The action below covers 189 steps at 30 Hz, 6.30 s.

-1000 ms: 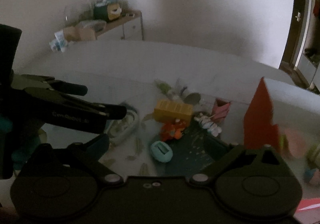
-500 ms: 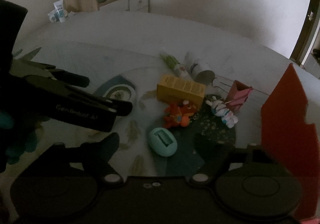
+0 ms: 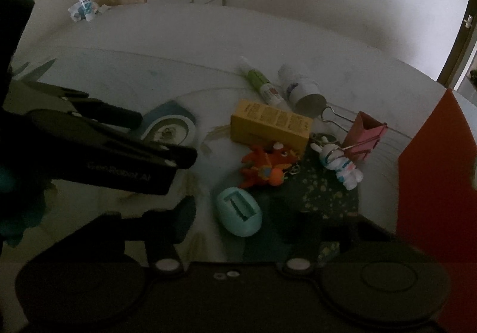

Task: Organize rigid objects
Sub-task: 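Grasp the white tape dispenser with the left gripper while the right gripper grasps the teal sharpener, then carry the tape dispenser and teal sharpener into the red box and open both grippers, then withdraw both grippers from the box back toward the mat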

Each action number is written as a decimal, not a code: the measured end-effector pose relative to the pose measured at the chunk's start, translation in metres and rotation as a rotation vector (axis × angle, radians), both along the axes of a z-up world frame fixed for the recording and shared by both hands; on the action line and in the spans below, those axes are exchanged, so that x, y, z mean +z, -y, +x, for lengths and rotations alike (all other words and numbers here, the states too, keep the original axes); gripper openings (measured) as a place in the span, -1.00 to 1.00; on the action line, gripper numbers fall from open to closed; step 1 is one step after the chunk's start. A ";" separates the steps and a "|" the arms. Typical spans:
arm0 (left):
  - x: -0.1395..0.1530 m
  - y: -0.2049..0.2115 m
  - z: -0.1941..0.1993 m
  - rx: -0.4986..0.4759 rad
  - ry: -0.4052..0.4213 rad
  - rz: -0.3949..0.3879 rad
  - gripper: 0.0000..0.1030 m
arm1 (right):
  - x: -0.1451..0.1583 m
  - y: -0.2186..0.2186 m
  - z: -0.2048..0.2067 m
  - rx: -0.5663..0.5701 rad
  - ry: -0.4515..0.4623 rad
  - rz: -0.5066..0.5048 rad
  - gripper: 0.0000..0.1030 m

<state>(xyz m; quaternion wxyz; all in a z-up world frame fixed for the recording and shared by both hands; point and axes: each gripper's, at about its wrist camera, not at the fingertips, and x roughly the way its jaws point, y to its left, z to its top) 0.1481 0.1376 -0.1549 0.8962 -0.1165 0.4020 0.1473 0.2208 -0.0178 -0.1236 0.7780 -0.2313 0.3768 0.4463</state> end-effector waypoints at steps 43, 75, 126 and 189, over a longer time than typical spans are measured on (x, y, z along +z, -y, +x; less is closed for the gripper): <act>0.088 0.052 -0.021 -0.084 0.087 -0.010 0.00 | 0.099 0.084 -0.008 -0.174 0.056 0.163 -0.35; 0.155 0.220 0.096 -0.286 0.107 -0.032 0.00 | 0.092 0.240 0.102 -0.273 0.094 0.150 -0.34; 0.037 0.273 0.235 -0.210 -0.371 -0.038 0.00 | 0.037 0.236 0.178 -0.078 -0.115 -0.059 -0.22; 0.148 0.199 0.050 -0.191 0.069 0.050 0.64 | 0.124 0.223 0.071 -0.240 -0.024 0.244 0.91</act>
